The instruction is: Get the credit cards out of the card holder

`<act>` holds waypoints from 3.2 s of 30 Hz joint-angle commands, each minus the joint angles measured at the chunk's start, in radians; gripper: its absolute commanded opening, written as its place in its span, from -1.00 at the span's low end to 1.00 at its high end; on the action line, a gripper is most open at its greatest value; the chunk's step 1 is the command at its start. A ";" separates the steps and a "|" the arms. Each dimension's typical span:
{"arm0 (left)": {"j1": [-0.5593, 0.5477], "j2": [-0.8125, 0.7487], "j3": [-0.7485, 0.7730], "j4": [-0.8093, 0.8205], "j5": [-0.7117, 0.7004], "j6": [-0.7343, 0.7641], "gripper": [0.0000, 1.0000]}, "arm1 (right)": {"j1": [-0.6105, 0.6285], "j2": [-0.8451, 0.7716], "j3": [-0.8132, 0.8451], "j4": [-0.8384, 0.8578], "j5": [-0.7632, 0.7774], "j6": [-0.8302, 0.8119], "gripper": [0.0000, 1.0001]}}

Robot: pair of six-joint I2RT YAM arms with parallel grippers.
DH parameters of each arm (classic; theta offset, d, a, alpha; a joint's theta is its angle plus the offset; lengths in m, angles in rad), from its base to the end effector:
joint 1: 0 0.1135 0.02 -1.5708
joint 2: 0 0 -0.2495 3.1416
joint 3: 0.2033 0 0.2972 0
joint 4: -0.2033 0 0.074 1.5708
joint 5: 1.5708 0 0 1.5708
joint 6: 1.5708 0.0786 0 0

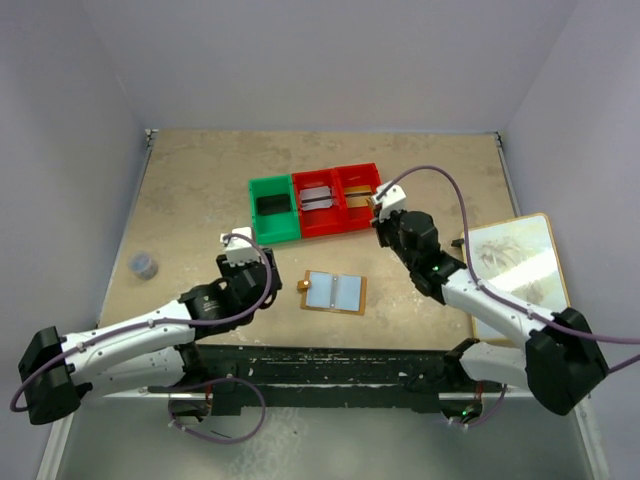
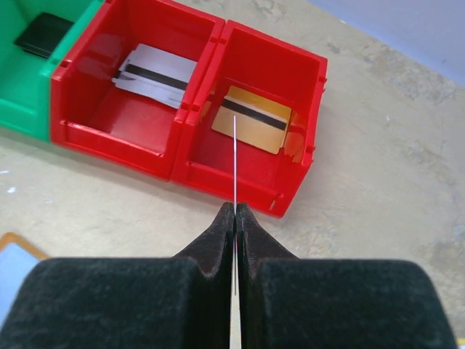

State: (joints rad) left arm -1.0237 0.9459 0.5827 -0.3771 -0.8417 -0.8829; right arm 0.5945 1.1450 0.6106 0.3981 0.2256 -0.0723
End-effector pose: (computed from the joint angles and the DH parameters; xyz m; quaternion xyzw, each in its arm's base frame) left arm 0.1857 -0.1922 0.1833 -0.1056 0.8447 -0.0838 0.5180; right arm 0.2975 0.1799 0.2236 -0.1751 0.7318 0.0866 0.6529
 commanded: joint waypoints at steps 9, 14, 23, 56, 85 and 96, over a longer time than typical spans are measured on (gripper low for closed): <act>-0.009 -0.038 0.297 -0.252 -0.027 0.094 0.36 | -0.153 0.329 0.307 0.032 -0.251 -0.273 -1.00; -0.009 -0.077 0.289 -0.297 -0.074 0.189 0.37 | -0.185 0.514 0.455 -0.018 -0.335 -0.389 -1.00; -0.008 -0.219 0.183 -0.263 -0.173 0.236 0.41 | -0.220 0.693 0.613 -0.066 -0.405 -0.524 -1.00; -0.007 -0.063 0.251 -0.292 -0.189 0.237 0.44 | -0.229 0.896 0.671 -0.027 -0.408 -0.849 -0.74; -0.003 -0.125 0.268 -0.316 -0.179 0.194 0.46 | -0.230 0.206 0.288 0.021 -0.382 -0.026 0.35; 0.002 -0.075 0.272 -0.308 -0.132 0.192 0.47 | -0.229 0.018 -0.008 -0.188 -0.542 0.736 0.78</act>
State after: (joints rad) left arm -1.0279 0.8555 0.8387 -0.7124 -0.9939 -0.6880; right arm 0.3641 1.1404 0.6662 0.2855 -0.2066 0.3599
